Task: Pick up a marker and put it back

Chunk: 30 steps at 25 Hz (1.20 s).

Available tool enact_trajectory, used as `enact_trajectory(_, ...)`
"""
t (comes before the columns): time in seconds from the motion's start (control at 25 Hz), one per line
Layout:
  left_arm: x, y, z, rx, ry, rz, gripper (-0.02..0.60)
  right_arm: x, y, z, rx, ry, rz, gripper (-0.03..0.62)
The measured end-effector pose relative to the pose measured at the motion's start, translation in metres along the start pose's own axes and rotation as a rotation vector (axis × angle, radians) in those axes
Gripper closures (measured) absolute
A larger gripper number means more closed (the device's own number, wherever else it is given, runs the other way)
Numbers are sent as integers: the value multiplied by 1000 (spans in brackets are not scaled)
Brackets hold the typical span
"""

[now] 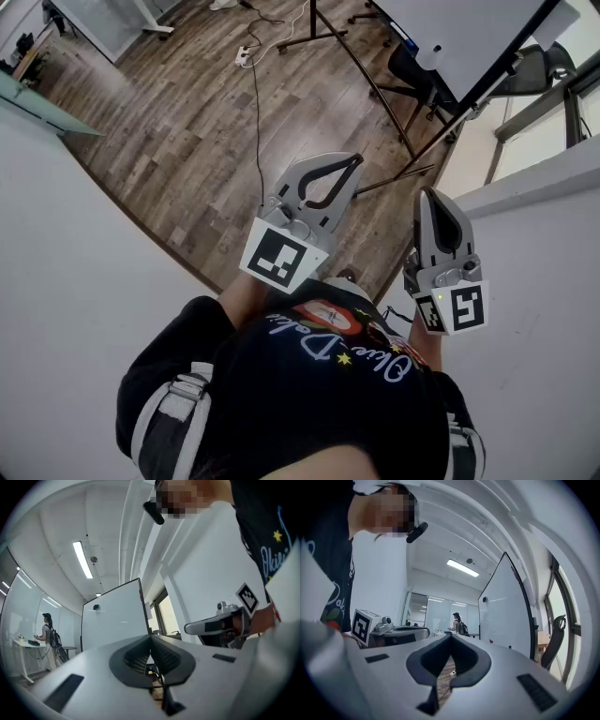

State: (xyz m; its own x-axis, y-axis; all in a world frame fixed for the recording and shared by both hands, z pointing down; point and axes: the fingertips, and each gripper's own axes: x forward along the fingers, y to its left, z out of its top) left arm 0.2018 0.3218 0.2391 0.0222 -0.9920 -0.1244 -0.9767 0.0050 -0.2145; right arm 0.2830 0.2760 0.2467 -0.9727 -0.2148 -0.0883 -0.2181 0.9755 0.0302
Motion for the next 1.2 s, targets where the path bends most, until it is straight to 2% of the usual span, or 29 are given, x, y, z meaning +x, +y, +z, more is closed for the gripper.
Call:
enact_trajectory(0.72, -3, 16, -10, -48, 2, 0, 578, 10, -7, -2, 21, -22, -79, 594)
enact_trajectory(0.92, 1, 28, -12, -7, -8, -8, 578, 17, -12, 0, -3, -28, -121, 594)
enact_trajectory(1.2, 2, 46, -18, -7, -15, -30, 578, 38, -6, -2, -28, -11, -133, 594)
